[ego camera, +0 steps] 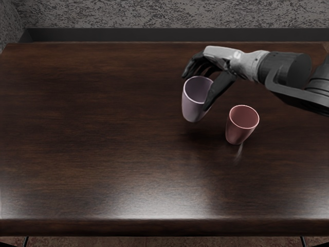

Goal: Pick up cup and place in cup with right hand

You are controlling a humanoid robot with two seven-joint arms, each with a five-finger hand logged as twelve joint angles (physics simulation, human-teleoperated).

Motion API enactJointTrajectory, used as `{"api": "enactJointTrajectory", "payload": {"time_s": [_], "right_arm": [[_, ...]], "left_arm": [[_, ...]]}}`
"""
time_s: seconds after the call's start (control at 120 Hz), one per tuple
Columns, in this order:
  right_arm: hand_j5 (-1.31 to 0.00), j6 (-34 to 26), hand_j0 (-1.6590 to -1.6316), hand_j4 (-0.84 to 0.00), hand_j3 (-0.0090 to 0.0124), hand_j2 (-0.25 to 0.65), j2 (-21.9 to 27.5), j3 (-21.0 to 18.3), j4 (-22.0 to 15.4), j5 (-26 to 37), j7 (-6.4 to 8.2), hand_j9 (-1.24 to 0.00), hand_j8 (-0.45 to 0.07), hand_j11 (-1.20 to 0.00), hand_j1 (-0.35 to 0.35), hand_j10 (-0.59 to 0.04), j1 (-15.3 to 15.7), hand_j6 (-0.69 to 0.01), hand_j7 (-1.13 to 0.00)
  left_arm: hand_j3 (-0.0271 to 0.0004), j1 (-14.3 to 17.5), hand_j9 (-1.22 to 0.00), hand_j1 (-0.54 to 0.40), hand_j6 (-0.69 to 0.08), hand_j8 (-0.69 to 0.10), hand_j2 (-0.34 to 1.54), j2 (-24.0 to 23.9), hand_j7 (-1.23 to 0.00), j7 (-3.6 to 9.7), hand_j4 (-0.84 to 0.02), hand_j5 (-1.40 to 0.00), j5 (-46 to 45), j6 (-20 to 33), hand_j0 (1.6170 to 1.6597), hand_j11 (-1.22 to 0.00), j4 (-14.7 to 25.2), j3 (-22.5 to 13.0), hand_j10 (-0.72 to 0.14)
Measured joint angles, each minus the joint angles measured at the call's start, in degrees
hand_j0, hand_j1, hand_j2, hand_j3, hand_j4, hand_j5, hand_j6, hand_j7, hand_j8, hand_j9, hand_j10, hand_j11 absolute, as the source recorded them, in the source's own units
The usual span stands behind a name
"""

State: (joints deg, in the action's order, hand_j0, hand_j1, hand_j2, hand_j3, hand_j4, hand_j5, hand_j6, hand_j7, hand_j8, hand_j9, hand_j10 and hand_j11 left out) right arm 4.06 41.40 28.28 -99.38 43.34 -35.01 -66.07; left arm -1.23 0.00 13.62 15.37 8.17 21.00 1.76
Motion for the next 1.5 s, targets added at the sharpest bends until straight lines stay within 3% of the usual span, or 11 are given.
{"api": "enactJointTrajectory", "payload": {"time_s": [0.2,0.325,0.442,0.575,0.65,0.875,0.95,1.075,1.5], "right_arm": [[-0.78,2.1,-1.6567,-0.575,-0.0006,0.432,3.3,0.5,-0.2,-4.4,-0.01,-0.78,-0.333,-0.76,0.138,-0.38,-2.2,-0.431,-0.77],[-0.79,3.9,-1.6571,-0.576,0.0002,0.453,5.9,0.6,-0.2,-6.4,-0.01,-0.78,-0.329,-0.77,0.143,-0.393,-3.1,-0.433,-0.77],[-0.79,5.1,-1.6571,-0.578,-0.0009,0.476,8.2,0.6,-0.3,-7.9,-0.01,-0.77,-0.335,-0.76,0.149,-0.39,-3.7,-0.441,-0.77],[-0.79,7.6,-1.6576,-0.578,0.0011,0.493,11.4,0.7,-0.4,-9.9,-0.01,-0.77,-0.345,-0.77,0.157,-0.407,-5.0,-0.433,-0.77],[-0.79,8.6,-1.6577,-0.577,-0.0003,0.496,12.9,0.8,-0.4,-10.7,-0.01,-0.77,-0.349,-0.77,0.154,-0.399,-5.5,-0.443,-0.77],[-0.79,11.8,-1.658,-0.576,0.0004,0.516,17.2,0.8,-0.5,-14.1,0.0,-0.78,-0.344,-0.78,0.156,-0.407,-7.0,-0.448,-0.77],[-0.79,12.2,-1.6577,-0.577,-0.0007,0.526,18.3,0.8,-0.5,-14.4,-0.01,-0.78,-0.355,-0.77,0.158,-0.406,-7.1,-0.457,-0.77],[-0.79,12.8,-1.6578,-0.578,0.0005,0.527,19.9,0.6,-0.5,-14.6,-0.01,-0.78,-0.357,-0.77,0.159,-0.416,-7.1,-0.449,-0.77],[-0.79,12.0,-1.658,-0.578,0.0004,0.538,21.0,0.3,-0.6,-14.6,0.0,-0.78,-0.355,-0.78,0.162,-0.411,-4.2,-0.451,-0.77]], "left_arm": [[0.0,0.0,0.0,0.349,0.0,0.0,0.0,0.0,0.0,0.0,0.0,0.0,0.0,0.0,1.6581,0.0,0.0,0.0,0.0],[0.0,0.0,0.0,0.349,0.0,0.0,0.0,0.0,0.0,0.0,0.0,0.0,0.0,0.0,1.6581,0.0,0.0,0.0,0.0],[0.0,0.0,0.0,0.349,0.0,0.0,0.0,0.0,0.0,0.0,0.0,0.0,0.0,0.0,1.6581,0.0,0.0,0.0,0.0],[0.0,0.0,0.0,0.349,0.0,0.0,0.0,0.0,0.0,0.0,0.0,0.0,0.0,0.0,1.6581,0.0,0.0,0.0,0.0],[0.0,0.0,0.0,0.349,0.0,0.0,0.0,0.0,0.0,0.0,0.0,0.0,0.0,0.0,1.6581,0.0,0.0,0.0,0.0],[0.0,0.0,0.0,0.349,0.0,0.0,0.0,0.0,0.0,0.0,0.0,0.0,0.0,0.0,1.6581,0.0,0.0,0.0,0.0],[0.0,0.0,0.0,0.349,0.0,0.0,0.0,0.0,0.0,0.0,0.0,0.0,0.0,0.0,1.6581,0.0,0.0,0.0,0.0],[0.0,0.0,0.0,0.349,0.0,0.0,0.0,0.0,0.0,0.0,0.0,0.0,0.0,0.0,1.6581,0.0,0.0,0.0,0.0],[0.0,0.0,0.0,0.349,0.0,0.0,0.0,0.0,0.0,0.0,0.0,0.0,0.0,0.0,1.6581,0.0,0.0,0.0,0.0]]}}
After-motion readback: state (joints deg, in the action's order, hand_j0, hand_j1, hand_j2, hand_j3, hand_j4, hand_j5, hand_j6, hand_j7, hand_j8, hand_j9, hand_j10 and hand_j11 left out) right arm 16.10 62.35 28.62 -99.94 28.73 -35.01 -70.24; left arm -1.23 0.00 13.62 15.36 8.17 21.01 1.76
